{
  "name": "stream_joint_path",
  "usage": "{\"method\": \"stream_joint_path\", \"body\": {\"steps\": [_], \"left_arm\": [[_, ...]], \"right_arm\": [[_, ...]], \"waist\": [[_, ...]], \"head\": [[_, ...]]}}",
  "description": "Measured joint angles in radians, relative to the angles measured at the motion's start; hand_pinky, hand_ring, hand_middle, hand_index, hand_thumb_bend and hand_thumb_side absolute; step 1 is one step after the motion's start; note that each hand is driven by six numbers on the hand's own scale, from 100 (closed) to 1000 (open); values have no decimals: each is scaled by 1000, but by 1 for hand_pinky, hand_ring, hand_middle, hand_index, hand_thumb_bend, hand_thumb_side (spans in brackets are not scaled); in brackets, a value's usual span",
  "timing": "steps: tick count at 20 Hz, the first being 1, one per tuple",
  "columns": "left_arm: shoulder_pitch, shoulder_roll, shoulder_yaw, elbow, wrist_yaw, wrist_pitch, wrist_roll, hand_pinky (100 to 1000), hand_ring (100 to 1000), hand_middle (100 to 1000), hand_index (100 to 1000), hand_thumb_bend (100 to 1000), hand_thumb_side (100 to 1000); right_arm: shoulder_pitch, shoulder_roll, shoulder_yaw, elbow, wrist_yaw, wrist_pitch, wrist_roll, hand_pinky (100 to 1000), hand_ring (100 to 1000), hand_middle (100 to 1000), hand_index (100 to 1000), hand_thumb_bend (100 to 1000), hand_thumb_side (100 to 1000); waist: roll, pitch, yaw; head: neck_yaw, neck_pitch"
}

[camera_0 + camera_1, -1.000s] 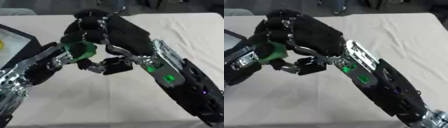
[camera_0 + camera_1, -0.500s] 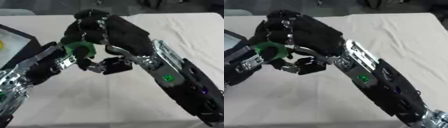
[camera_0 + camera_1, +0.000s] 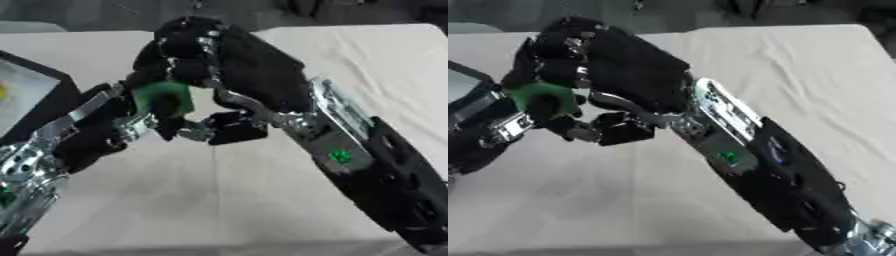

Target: Pick up the objects with one hand, pass them to the other hand, and then place them into the box on the other side of the table.

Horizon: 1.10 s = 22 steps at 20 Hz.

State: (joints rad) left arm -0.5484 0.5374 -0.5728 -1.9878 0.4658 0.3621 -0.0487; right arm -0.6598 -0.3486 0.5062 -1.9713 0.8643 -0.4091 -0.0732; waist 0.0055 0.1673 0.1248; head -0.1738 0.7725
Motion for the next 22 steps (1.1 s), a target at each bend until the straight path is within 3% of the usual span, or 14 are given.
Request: {"method": "stream_joint_path", "body": {"steps": [4,8,11,17,22], "left_arm": [[15,0,25,13,-4,-7,26,586,894,590,448,100,603],[32,1,37,44,-29,-16,39,585,892,590,447,100,591],[51,1,46,76,-62,-27,49,585,891,592,449,100,576],[96,35,111,154,-194,-45,125,585,885,602,461,100,483],[105,73,227,285,-351,-18,305,586,870,612,481,100,365]], "right_arm": [[4,-9,0,-7,27,-1,-45,797,691,750,826,452,100],[6,-12,-6,-8,39,-15,-93,889,833,904,922,500,100],[9,-17,-14,-8,39,-26,-130,919,871,957,943,513,100],[26,-27,-40,-8,49,-20,-200,910,859,935,937,499,100],[37,-35,-49,-8,66,-6,-235,901,846,918,933,474,100]], "waist": [[0,0,0],[0,0,-1],[0,0,-2],[0,-1,-4],[0,-5,-4]], "head": [[-3,0],[-5,0],[-10,0],[-12,0],[17,0]]}}
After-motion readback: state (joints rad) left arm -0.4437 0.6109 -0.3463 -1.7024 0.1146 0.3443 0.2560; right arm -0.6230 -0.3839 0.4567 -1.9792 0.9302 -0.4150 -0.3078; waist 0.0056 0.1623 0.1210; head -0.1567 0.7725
